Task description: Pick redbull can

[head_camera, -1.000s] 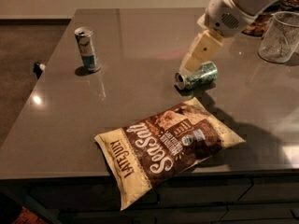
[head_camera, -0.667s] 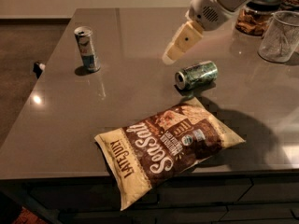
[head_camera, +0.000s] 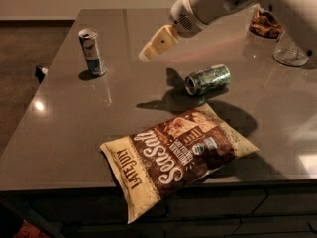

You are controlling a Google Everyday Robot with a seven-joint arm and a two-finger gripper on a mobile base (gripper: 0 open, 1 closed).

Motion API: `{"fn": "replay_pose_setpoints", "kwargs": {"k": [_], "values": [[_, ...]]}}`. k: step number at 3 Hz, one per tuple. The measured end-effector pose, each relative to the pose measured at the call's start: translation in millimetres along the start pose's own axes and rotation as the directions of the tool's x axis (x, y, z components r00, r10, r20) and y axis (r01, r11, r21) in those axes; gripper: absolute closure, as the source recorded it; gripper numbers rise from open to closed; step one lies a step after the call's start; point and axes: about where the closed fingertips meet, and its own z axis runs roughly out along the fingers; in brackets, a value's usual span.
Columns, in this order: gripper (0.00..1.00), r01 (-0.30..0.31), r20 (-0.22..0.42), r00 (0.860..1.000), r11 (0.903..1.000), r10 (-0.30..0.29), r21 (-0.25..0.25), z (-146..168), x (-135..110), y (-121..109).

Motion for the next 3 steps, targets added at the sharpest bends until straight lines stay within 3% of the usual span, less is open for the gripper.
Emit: {"fn": "replay_pose_setpoints", "kwargs": {"k": [1,3], "values": [[0.00,-0.010,0.097,0.995,0.9989,0.014,-0.045,32,-29,22],[0.00,0.061,0.253,0.967,0.9843,-0.018,-0.165,93,-96,73]]}}
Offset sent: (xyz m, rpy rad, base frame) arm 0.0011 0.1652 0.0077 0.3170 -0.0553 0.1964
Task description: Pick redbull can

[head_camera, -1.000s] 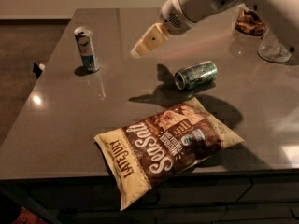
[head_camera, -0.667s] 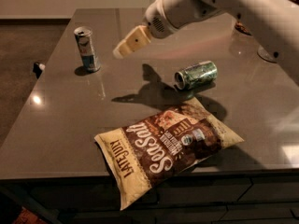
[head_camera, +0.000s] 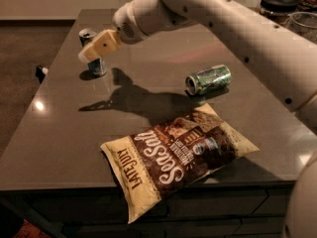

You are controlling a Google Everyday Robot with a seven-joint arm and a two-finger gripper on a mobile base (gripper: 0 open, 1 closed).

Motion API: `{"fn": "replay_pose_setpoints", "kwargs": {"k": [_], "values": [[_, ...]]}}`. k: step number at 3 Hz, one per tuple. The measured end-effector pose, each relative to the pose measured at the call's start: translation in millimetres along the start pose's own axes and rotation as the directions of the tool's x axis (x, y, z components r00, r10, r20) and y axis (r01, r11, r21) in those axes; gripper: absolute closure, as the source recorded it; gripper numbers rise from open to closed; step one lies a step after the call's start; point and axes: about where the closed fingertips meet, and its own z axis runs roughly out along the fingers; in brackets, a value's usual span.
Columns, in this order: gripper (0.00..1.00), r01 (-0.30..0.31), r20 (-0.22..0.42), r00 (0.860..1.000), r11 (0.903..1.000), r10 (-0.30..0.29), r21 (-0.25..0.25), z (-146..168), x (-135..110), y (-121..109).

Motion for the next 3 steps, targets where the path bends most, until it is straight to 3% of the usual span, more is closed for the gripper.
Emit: {"fn": "replay_pose_setpoints", "kwargs": {"k": [1,3], "values": [[0.00,0.023,0.027,0.999,0.9990,-0.022,-0.038,35,-14,6],[0.00,0.025,0.058,0.998,0.9984,-0.022,-0.050,76,-13,-7]]}}
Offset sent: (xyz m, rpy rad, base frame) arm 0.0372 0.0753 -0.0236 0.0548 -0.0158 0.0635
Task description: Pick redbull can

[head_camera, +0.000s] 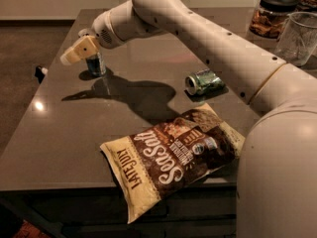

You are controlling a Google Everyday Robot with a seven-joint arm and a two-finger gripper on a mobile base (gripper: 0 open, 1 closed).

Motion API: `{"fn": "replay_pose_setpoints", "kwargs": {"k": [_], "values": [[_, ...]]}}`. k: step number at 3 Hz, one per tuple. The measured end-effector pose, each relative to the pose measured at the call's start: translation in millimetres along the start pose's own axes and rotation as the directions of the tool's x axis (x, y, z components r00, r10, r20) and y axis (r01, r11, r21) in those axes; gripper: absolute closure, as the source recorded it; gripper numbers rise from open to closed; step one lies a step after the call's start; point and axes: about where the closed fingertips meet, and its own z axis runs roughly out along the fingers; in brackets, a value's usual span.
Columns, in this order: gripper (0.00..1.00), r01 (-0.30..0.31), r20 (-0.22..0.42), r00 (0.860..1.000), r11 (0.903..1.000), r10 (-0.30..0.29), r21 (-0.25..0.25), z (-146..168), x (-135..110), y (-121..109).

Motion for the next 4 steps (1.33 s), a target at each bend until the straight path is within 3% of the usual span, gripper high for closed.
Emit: {"fn": "replay_pose_setpoints", "kwargs": {"k": [1,2,3,4], "values": [[0.00,-0.002,0.009,1.000,1.0000,0.002,0.003,5,3,-6],[0.18,-0.004,0.016,1.000,1.0000,0.004,0.007,5,4,-10],[0.49,-0.002,0.034,0.999,1.0000,0.002,0.000,0,2,-14],[0.72,-0.002,0.050,0.999,0.9999,0.002,-0.013,-5,-1,-16]]}}
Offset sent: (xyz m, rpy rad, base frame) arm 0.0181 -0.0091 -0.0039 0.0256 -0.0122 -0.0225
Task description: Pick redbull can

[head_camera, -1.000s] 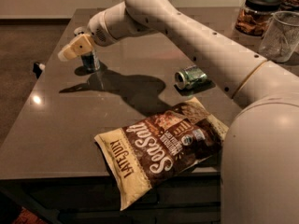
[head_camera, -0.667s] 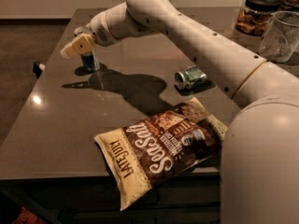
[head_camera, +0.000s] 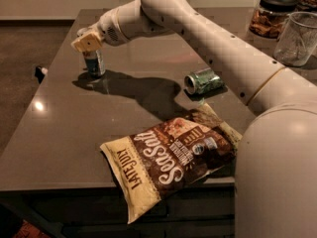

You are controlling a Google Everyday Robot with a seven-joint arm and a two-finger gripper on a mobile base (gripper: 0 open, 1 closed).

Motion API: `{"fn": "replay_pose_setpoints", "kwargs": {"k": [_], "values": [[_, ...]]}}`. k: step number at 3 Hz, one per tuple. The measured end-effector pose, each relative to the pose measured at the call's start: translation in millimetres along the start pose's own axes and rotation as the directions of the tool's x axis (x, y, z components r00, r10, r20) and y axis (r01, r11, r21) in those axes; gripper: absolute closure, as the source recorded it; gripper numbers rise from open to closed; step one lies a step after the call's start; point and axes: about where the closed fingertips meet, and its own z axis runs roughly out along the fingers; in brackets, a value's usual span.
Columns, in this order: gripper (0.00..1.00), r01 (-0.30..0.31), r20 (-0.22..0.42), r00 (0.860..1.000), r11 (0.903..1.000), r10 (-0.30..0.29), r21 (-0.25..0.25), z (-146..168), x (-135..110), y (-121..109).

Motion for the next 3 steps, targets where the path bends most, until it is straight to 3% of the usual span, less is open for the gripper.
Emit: {"fn": "replay_pose_setpoints", "kwargs": {"k": [1,3], "values": [[0.96,0.002,0.030,1.000,0.9999,-0.002,-0.011,-13,-13,-5],[1.00,0.026,0.071,0.997,0.9996,-0.027,0.011,-51,-42,-22]]}}
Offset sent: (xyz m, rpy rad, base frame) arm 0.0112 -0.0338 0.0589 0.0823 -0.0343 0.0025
